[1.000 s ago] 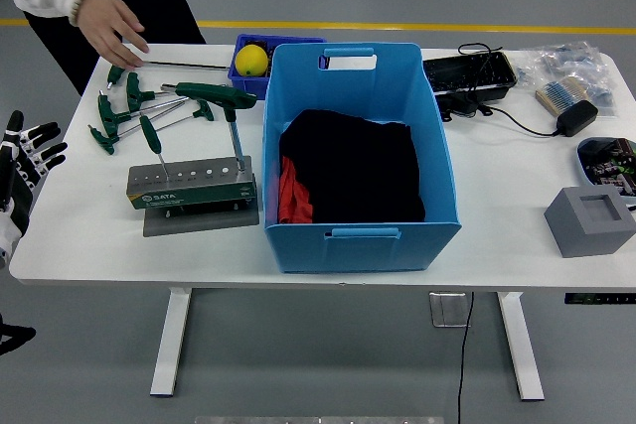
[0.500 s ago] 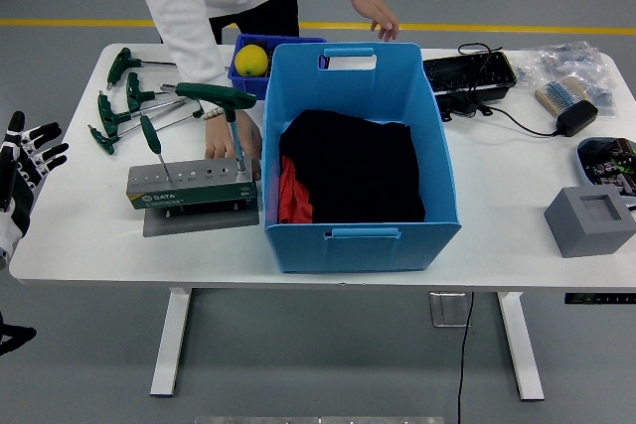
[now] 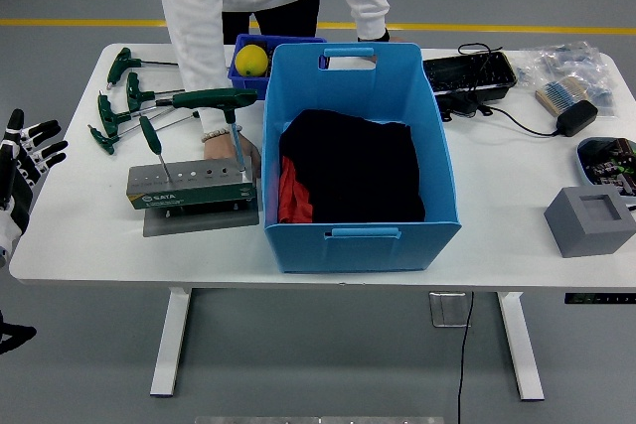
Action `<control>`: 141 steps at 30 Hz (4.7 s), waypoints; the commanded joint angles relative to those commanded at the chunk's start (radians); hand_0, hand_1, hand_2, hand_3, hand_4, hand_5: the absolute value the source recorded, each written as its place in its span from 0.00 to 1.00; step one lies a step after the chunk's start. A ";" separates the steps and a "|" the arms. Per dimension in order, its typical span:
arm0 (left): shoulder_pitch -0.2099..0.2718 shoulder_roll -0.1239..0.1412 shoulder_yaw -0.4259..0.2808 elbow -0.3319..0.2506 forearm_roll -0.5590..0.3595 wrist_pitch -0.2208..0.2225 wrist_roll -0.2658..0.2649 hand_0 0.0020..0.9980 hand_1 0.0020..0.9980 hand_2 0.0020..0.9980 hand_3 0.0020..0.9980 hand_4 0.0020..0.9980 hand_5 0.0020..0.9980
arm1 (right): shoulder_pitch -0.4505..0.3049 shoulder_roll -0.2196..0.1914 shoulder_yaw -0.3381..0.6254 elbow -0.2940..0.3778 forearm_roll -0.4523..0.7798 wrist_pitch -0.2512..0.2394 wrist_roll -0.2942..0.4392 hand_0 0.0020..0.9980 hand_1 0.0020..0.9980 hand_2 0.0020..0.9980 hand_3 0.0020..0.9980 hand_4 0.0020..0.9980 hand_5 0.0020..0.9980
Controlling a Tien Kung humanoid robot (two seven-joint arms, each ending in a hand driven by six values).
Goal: Lift tool from toolbox,place it in box,lift tool from toolbox,place it in box
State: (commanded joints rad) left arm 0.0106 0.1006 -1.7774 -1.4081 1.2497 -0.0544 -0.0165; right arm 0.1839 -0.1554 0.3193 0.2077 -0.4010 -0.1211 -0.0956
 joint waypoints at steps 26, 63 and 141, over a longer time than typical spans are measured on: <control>-0.510 0.227 0.594 -0.026 0.707 -0.097 0.220 0.93 0.96 0.99 0.93 1.00 0.61 | -0.012 -0.002 0.049 -0.008 -0.049 0.026 -0.012 0.69 0.67 0.73 0.57 0.80 0.68; -0.688 0.184 0.799 0.175 0.805 -0.150 0.335 0.45 0.43 0.43 0.53 1.00 0.78 | -0.005 -0.013 0.051 -0.014 -0.045 0.036 -0.012 0.69 0.67 0.73 0.57 0.80 0.68; -0.743 0.232 0.893 0.209 0.738 0.060 0.245 0.05 0.00 0.00 0.01 1.00 0.66 | -0.006 -0.014 0.067 -0.019 -0.056 0.044 -0.016 0.69 0.67 0.73 0.57 0.80 0.68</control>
State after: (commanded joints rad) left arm -0.7328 0.3324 -0.8840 -1.1994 1.9872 0.0057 0.2284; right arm 0.1783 -0.1693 0.3864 0.1888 -0.4570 -0.0772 -0.1112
